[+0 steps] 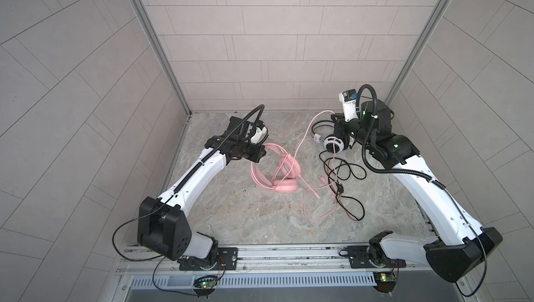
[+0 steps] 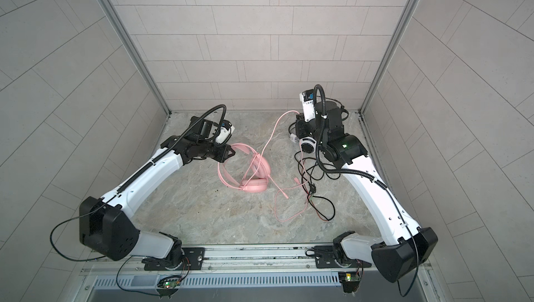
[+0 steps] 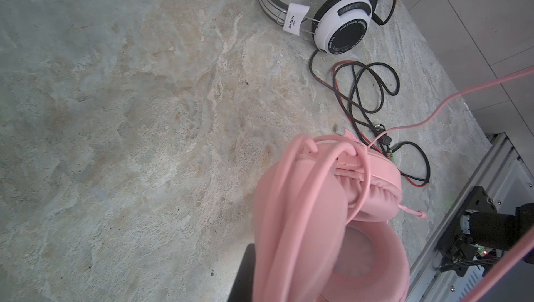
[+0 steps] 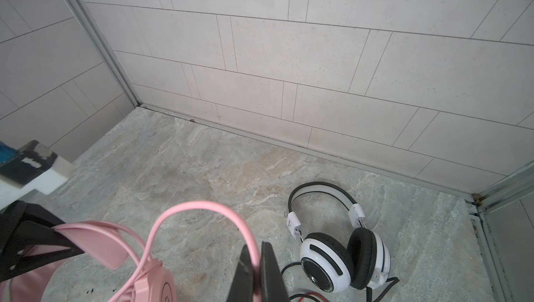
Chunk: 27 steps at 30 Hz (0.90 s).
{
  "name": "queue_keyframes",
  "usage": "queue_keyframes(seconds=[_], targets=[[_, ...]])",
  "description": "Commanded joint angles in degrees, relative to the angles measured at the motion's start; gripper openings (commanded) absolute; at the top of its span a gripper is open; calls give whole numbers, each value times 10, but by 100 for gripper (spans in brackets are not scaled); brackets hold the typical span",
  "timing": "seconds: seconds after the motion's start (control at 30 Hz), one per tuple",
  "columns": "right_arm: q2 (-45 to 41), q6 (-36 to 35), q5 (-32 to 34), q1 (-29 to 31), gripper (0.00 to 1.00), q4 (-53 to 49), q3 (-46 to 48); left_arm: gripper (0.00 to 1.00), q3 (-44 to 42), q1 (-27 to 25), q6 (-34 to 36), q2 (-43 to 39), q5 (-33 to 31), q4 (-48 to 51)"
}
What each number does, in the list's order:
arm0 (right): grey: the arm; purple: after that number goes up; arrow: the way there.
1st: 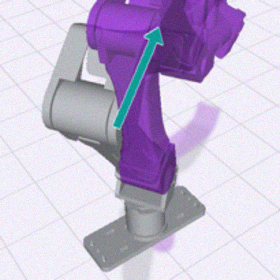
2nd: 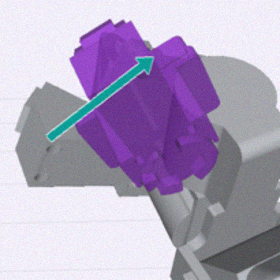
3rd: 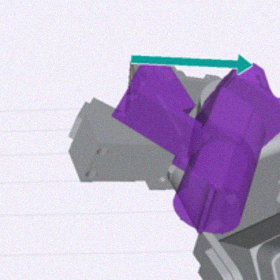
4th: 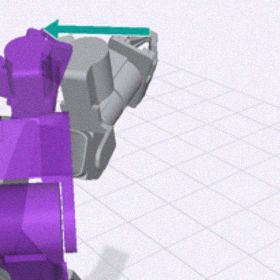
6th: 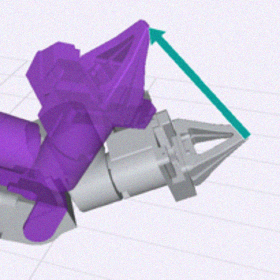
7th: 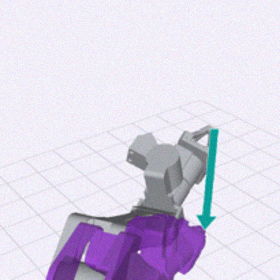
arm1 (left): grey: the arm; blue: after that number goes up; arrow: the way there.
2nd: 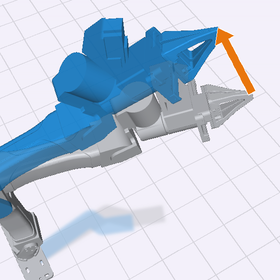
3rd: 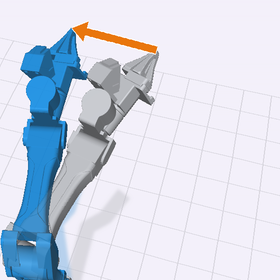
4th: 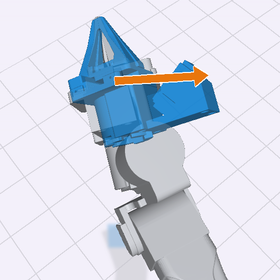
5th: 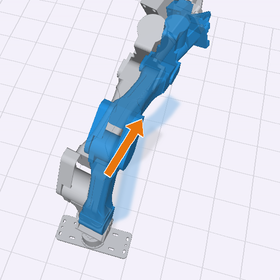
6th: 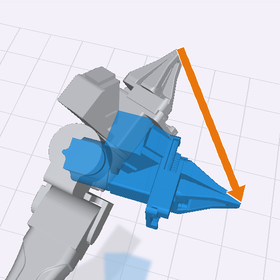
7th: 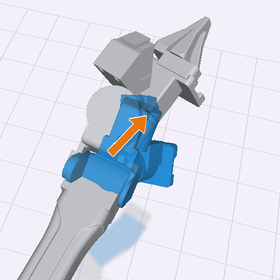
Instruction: Wrap the headphones
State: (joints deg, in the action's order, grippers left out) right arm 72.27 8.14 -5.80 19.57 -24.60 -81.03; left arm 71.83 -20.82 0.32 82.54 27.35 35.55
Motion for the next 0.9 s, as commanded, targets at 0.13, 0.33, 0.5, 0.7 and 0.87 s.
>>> queue_keyframes(seconds=[0.13,0.33,0.5,0.7,0.87], targets=[[34,47,-32,-38,0,72,-5,0,9,-4,11,3,81,-10],[108,80,-88,-51,0,96,-41,0,0,-8,30,-20,119,-14],[160,90,-129,-57,0,101,-53,0,-1,-9,28,-27,171,-28],[191,111,-193,-59,0,130,-21,0,-10,-8,16,-44,206,-53],[195,127,-213,-59,0,166,18,0,-25,-2,-8,-67,241,-96]])
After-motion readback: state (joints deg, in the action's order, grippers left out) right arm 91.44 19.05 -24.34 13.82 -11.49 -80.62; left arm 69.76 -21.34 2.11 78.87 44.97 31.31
